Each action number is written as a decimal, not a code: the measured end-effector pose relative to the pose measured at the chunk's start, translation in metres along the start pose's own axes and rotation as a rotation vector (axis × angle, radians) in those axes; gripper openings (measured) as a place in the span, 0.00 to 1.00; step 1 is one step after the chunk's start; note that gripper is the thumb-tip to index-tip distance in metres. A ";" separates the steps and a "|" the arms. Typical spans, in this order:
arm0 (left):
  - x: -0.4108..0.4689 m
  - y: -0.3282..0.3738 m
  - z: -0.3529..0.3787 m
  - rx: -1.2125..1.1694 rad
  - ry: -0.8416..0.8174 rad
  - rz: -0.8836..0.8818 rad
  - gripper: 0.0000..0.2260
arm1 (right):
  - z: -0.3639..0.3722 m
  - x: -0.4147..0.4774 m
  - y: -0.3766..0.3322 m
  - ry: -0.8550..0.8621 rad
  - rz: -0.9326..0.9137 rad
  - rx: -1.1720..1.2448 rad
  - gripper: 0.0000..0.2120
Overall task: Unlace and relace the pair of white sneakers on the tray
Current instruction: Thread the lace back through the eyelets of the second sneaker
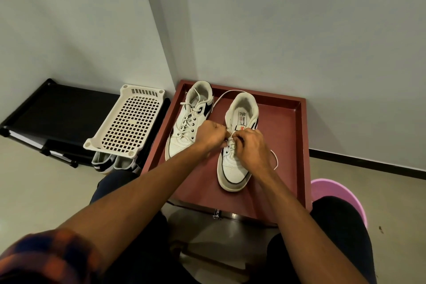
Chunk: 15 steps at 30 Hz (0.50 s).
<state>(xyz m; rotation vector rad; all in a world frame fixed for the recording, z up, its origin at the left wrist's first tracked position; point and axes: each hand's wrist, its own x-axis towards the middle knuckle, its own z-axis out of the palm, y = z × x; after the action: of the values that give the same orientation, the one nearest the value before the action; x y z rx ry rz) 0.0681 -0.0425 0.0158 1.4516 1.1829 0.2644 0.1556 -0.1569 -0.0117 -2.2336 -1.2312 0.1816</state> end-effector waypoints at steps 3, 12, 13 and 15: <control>-0.004 0.000 0.000 0.021 -0.001 0.020 0.06 | 0.001 -0.002 0.000 -0.019 0.012 -0.016 0.07; -0.009 -0.018 -0.008 -0.115 -0.139 0.081 0.04 | 0.002 -0.003 -0.003 -0.011 0.310 0.492 0.09; -0.010 -0.022 -0.009 -0.131 -0.145 0.086 0.04 | 0.001 -0.003 -0.002 -0.020 0.313 0.511 0.11; -0.011 -0.030 -0.009 -0.137 -0.147 0.126 0.03 | 0.000 -0.002 -0.002 -0.034 0.288 0.517 0.14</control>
<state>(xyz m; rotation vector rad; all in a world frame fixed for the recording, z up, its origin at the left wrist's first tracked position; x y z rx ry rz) 0.0411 -0.0508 -0.0022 1.4024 0.9389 0.3142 0.1531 -0.1584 -0.0109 -1.9368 -0.7588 0.5814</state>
